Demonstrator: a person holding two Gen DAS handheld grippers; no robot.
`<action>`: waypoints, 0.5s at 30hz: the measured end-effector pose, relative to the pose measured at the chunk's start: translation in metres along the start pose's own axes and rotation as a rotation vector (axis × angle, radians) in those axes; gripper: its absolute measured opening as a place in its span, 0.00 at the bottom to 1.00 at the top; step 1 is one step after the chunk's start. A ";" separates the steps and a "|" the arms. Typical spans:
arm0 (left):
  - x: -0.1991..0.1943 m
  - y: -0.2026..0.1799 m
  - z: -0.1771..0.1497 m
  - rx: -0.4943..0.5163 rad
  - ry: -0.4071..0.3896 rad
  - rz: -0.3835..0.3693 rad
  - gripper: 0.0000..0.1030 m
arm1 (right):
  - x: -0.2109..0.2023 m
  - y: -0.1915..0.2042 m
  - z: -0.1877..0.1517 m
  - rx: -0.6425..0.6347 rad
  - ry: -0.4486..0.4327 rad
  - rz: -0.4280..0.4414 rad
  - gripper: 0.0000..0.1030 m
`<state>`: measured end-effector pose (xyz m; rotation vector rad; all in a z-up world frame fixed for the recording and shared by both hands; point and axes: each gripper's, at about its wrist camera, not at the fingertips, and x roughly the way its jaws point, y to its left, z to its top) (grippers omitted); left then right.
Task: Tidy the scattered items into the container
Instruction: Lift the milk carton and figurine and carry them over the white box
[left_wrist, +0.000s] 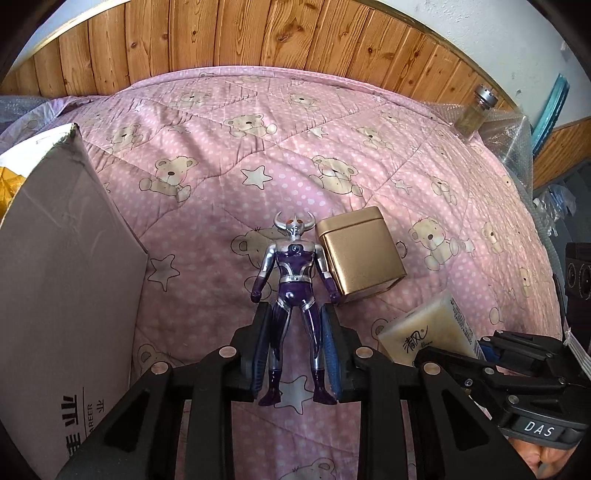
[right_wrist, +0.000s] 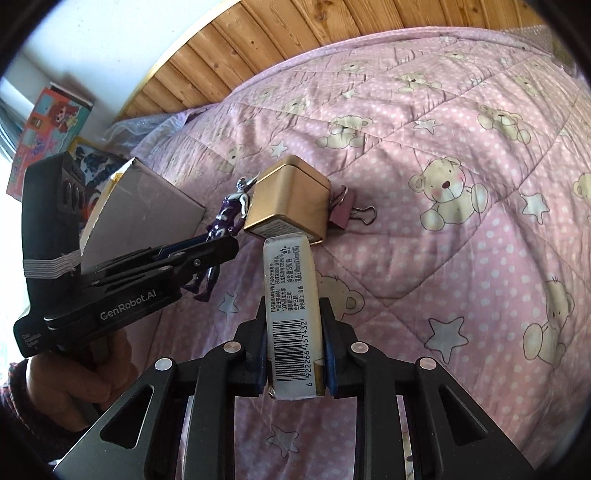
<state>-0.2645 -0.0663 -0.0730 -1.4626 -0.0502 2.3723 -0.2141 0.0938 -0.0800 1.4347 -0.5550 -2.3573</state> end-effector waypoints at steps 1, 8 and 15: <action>-0.002 -0.001 -0.001 0.001 -0.001 -0.002 0.27 | -0.002 0.001 -0.001 0.003 -0.004 -0.002 0.24; -0.019 -0.015 -0.015 0.017 -0.012 -0.018 0.27 | -0.019 0.008 -0.014 0.020 -0.025 -0.022 0.24; -0.049 -0.028 -0.032 0.034 -0.046 -0.044 0.27 | -0.039 0.023 -0.034 0.039 -0.048 -0.043 0.24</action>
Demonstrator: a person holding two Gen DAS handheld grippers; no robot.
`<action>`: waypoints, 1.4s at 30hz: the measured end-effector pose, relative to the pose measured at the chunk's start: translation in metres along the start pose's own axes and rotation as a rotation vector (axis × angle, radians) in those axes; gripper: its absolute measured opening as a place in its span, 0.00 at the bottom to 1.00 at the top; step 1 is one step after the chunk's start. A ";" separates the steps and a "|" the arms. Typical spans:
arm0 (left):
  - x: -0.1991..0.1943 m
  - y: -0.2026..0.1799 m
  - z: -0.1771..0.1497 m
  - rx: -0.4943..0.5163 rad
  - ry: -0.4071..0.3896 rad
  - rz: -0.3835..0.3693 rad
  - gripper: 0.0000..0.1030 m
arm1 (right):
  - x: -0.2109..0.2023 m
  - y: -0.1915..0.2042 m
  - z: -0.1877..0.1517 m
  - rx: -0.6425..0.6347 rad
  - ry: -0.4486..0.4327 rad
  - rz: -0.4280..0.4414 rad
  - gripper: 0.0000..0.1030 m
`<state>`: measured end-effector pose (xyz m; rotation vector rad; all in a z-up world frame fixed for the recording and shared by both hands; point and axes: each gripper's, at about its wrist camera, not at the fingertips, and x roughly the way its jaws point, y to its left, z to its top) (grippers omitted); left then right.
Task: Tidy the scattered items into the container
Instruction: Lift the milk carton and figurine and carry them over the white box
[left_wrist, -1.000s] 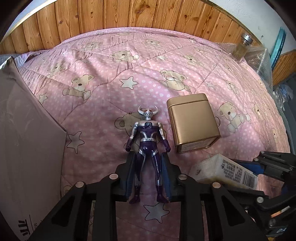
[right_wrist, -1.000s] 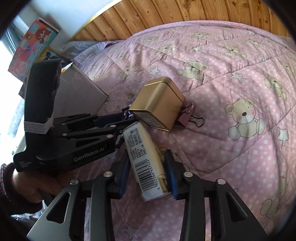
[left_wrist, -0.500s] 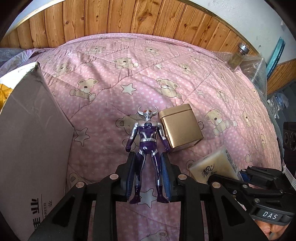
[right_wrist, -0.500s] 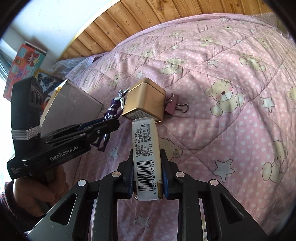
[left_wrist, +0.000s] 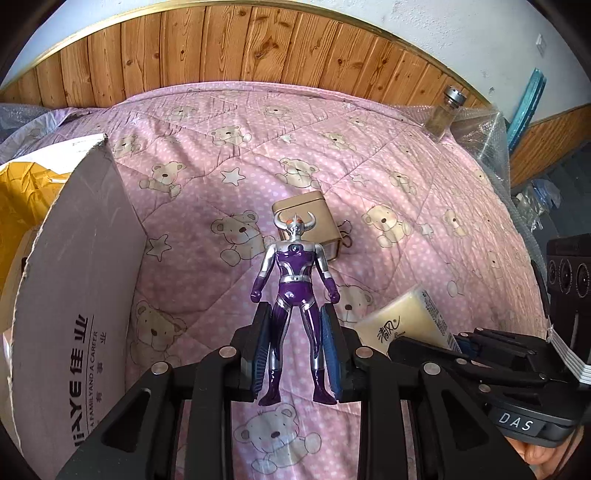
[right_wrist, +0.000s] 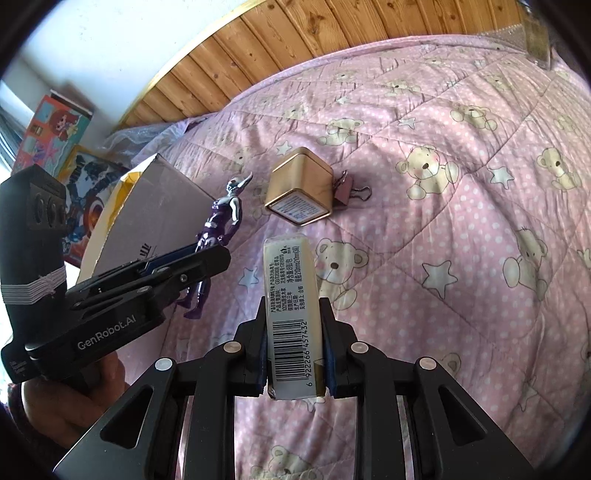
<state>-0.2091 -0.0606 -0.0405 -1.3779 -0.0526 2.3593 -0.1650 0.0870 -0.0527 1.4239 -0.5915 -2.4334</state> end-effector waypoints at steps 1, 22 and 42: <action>-0.005 -0.001 -0.003 0.001 -0.005 -0.005 0.27 | -0.003 0.003 -0.003 0.003 -0.003 -0.003 0.24; -0.112 -0.016 -0.069 -0.007 -0.140 -0.076 0.27 | -0.062 0.075 -0.071 -0.035 -0.062 -0.031 0.24; -0.165 -0.005 -0.113 -0.042 -0.219 -0.127 0.27 | -0.081 0.124 -0.102 -0.108 -0.072 -0.043 0.24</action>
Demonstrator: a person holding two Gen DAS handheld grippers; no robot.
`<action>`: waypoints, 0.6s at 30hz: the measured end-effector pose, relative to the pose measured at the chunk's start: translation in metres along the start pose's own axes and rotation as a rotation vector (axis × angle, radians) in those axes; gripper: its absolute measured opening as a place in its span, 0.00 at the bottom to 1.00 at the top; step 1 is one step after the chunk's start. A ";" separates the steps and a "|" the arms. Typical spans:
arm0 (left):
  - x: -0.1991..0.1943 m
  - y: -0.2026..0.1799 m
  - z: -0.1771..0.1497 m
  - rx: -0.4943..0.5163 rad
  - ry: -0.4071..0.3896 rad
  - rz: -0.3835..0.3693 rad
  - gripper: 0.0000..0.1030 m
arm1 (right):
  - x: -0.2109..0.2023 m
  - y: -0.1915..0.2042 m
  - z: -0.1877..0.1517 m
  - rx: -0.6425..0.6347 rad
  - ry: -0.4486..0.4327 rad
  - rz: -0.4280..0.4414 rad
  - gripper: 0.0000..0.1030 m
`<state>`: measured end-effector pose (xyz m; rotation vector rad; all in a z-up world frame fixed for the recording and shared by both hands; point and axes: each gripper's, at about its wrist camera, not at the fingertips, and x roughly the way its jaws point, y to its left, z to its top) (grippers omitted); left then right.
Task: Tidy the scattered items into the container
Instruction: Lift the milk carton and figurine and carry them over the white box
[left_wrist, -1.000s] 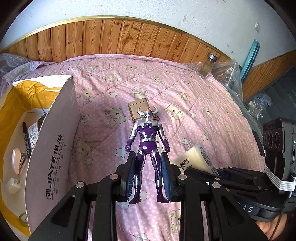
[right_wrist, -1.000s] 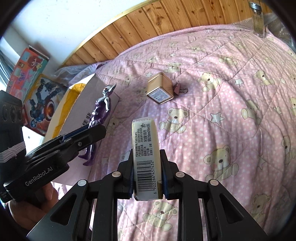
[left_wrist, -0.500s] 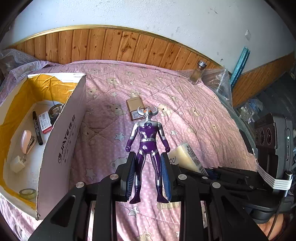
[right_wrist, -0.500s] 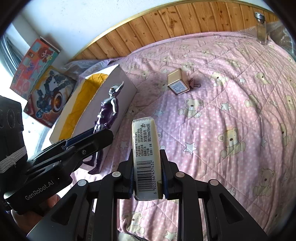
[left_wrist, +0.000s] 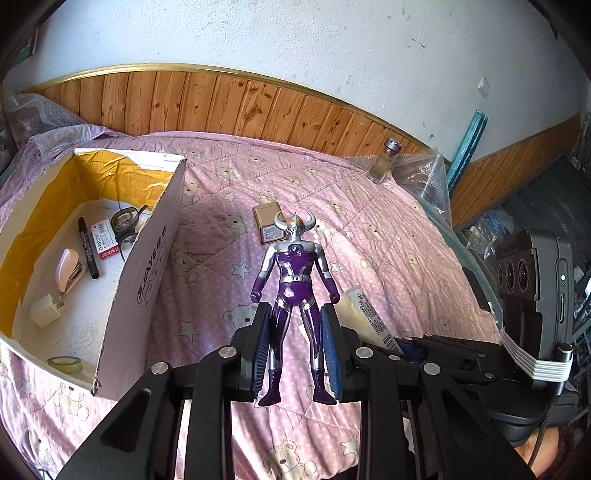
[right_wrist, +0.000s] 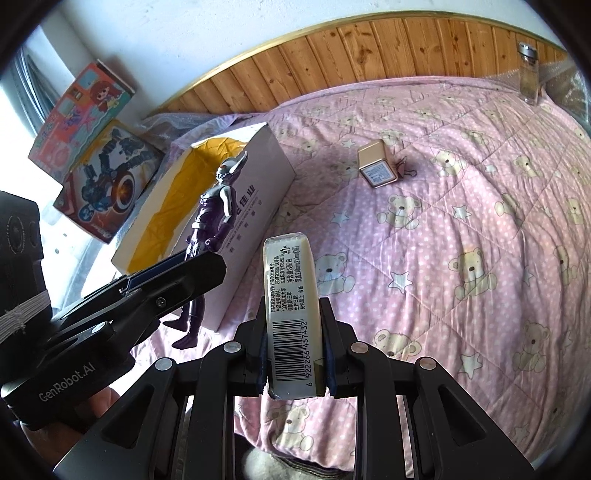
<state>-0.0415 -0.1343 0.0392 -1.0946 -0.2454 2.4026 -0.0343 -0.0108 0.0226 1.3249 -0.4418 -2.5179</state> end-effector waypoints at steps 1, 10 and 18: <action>-0.003 0.001 -0.001 -0.004 -0.004 -0.001 0.27 | -0.001 0.003 -0.001 -0.006 0.000 0.001 0.24; -0.024 0.012 -0.006 -0.036 -0.046 -0.012 0.27 | -0.004 0.027 -0.005 -0.051 -0.001 0.003 0.24; -0.034 0.019 -0.007 -0.054 -0.064 -0.028 0.27 | -0.004 0.040 -0.006 -0.074 0.000 0.004 0.24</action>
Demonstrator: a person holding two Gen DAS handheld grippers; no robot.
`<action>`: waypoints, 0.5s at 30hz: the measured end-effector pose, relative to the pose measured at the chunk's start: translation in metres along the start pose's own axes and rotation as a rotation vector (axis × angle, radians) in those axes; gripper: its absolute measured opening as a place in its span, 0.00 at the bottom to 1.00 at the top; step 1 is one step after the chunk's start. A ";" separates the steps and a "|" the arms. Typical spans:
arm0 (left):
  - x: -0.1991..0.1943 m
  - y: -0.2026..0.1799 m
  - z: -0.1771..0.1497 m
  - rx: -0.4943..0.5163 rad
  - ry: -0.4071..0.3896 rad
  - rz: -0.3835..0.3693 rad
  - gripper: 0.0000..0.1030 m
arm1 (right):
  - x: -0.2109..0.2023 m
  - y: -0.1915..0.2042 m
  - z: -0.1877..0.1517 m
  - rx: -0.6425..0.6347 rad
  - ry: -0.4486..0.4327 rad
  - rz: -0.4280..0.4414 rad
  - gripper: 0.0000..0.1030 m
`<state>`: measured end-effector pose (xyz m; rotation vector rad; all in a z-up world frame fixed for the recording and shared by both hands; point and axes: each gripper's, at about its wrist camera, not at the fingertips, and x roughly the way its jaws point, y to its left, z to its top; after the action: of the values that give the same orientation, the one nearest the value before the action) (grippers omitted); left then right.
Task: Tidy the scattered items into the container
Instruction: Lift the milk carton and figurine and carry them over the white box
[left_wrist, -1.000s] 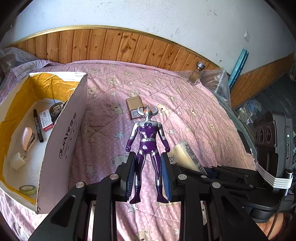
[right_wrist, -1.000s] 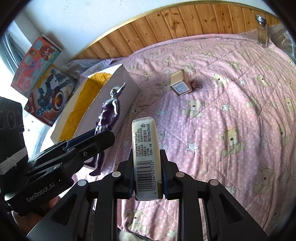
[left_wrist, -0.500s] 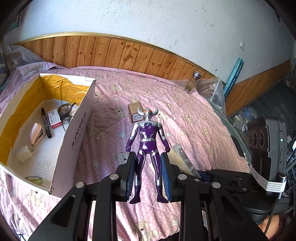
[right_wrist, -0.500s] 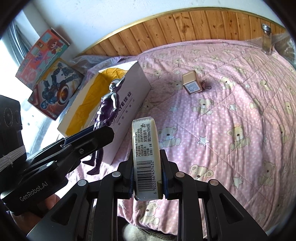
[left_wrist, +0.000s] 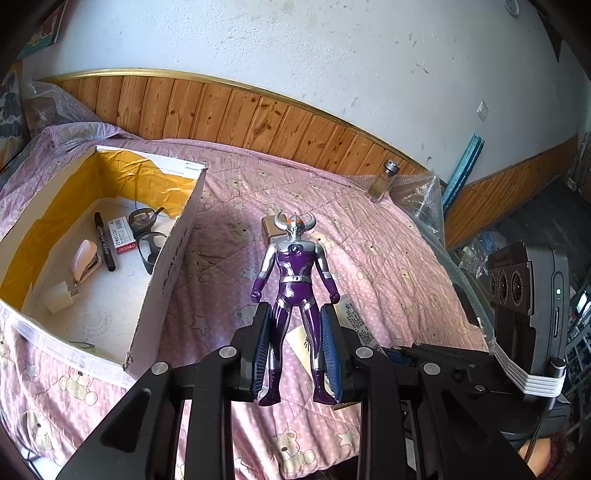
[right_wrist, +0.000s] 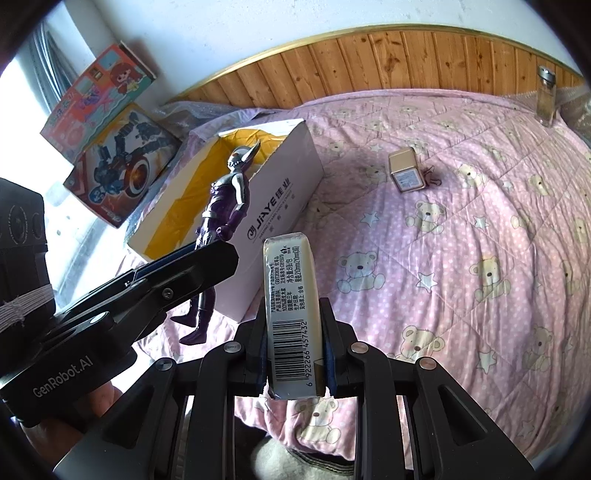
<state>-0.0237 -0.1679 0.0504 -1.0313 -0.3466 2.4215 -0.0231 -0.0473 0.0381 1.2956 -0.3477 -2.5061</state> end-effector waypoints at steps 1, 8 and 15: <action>-0.001 0.001 0.001 -0.001 -0.002 -0.001 0.27 | 0.000 0.002 0.001 -0.003 -0.001 -0.001 0.24; -0.004 0.008 0.004 -0.018 -0.014 -0.011 0.27 | 0.001 0.013 0.007 -0.022 0.000 -0.004 0.24; -0.009 0.018 0.007 -0.038 -0.026 -0.019 0.27 | 0.006 0.026 0.013 -0.048 0.009 -0.002 0.24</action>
<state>-0.0293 -0.1883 0.0539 -1.0087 -0.4110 2.4221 -0.0333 -0.0721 0.0498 1.2891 -0.2830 -2.4942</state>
